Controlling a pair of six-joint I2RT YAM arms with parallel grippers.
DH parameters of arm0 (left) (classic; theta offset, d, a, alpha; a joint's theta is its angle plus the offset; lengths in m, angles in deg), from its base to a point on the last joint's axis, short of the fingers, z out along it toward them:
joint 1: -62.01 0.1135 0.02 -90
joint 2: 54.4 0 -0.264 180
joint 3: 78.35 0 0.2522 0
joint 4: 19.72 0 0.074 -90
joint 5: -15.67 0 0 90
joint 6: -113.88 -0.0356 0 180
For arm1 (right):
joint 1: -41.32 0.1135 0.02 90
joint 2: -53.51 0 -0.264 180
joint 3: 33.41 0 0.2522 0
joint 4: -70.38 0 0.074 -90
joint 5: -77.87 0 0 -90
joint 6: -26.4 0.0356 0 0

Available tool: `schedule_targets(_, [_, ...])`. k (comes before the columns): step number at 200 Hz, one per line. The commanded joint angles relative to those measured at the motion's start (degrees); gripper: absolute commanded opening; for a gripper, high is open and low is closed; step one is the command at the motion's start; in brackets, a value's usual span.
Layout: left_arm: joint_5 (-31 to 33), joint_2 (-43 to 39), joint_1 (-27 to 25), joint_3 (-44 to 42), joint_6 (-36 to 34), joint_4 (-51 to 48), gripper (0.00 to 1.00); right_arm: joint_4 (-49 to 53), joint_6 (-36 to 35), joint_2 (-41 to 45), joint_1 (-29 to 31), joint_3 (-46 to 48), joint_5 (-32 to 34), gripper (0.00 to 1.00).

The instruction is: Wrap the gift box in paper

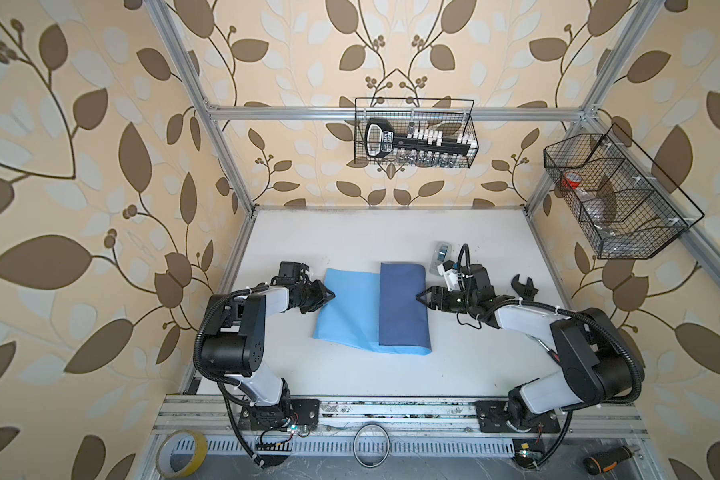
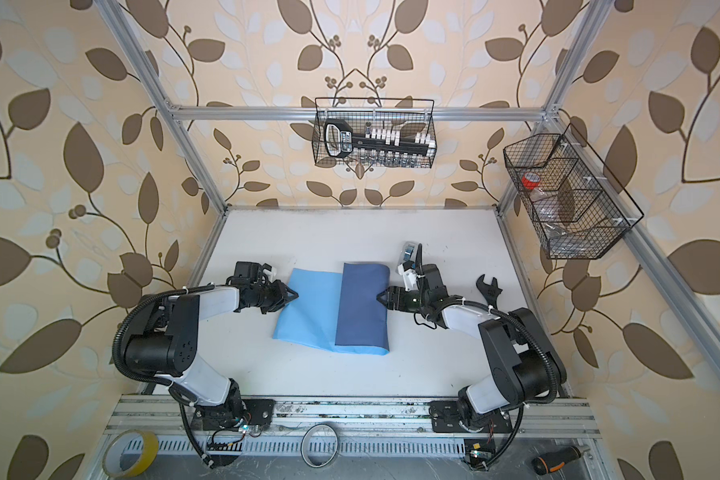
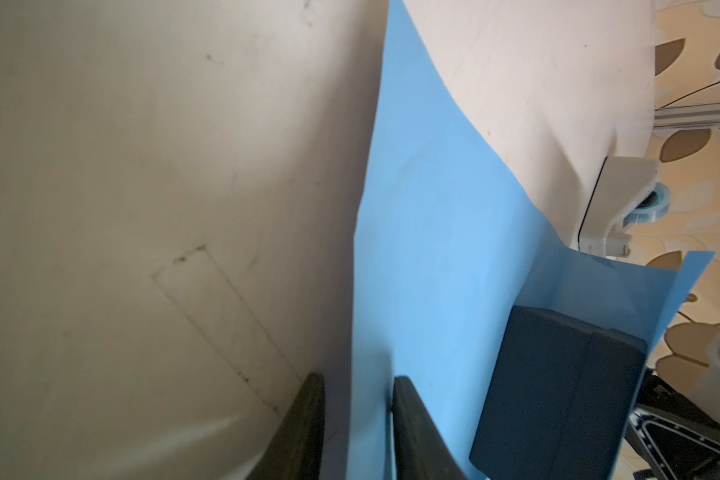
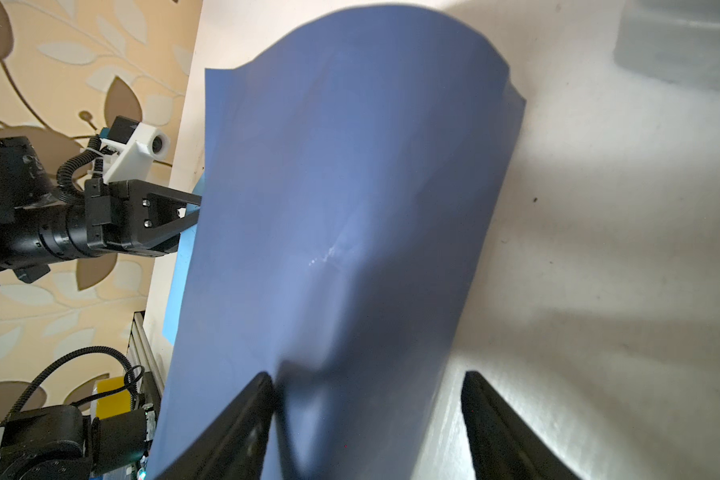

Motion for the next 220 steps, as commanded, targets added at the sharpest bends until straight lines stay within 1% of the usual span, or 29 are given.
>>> schedule_targets(1, [-2.3, -1.9, 0.9, -0.8, -1.7, 1.7, 0.33, 4.2, -0.6, -1.6, 0.4, 1.9, 4.4, 0.72])
schedule_targets(49, [-5.5, -3.9, 1.0, -2.0, -3.5, 4.3, 0.43, 4.1, -0.6, -1.3, 0.4, 2.1, 4.2, 0.71])
schedule_targets(92, [-8.8, -5.5, 1.0, -3.4, -4.2, 6.4, 0.45, 3.9, -0.5, -1.2, 0.5, 2.3, 4.0, 0.71])
schedule_targets(138, [-12.2, -7.3, 0.8, -5.0, -2.9, 9.8, 0.48, 3.7, -0.5, -1.1, 0.7, 2.2, 4.1, 0.70])
schedule_targets(160, [-12.8, -7.9, 0.8, -5.2, -2.6, 10.4, 0.51, 3.7, -0.5, -1.2, 0.7, 2.1, 4.1, 0.70])
schedule_targets(182, [-12.8, -8.5, 0.8, -5.1, -2.8, 10.7, 0.57, 3.8, -0.5, -1.1, 0.7, 2.2, 4.2, 0.70])
schedule_targets(206, [-12.3, -7.9, 0.8, -4.2, -3.5, 9.5, 0.57, 3.8, -0.5, -1.2, 0.7, 2.1, 4.3, 0.70])
schedule_targets(220, [-11.3, -7.0, 0.8, -3.0, -4.4, 7.7, 0.53, 3.8, -0.5, -1.2, 0.8, 2.2, 4.3, 0.70])
